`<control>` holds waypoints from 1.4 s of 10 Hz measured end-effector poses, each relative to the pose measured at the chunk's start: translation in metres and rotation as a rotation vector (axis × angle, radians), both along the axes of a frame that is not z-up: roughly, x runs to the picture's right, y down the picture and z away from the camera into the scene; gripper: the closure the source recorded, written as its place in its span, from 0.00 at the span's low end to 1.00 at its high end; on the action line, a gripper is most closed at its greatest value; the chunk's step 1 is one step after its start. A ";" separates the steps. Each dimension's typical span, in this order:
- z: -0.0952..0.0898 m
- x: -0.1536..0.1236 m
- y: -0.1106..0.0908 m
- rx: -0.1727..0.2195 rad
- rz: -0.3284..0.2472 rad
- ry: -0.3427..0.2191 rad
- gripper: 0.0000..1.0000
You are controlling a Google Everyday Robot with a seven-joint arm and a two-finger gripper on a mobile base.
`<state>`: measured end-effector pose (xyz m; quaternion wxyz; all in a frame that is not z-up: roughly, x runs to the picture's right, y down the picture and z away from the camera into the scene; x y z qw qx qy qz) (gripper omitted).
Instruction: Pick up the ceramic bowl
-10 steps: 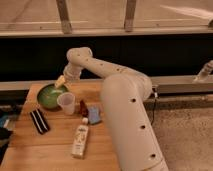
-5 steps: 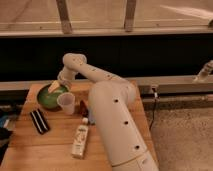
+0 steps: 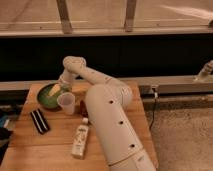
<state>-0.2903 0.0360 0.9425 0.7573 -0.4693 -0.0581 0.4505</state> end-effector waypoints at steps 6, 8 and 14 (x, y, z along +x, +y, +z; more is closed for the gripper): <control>-0.002 0.010 0.001 0.006 0.012 0.008 0.84; -0.003 0.007 0.003 0.003 0.013 0.005 0.99; -0.011 0.020 -0.043 0.077 0.073 0.028 1.00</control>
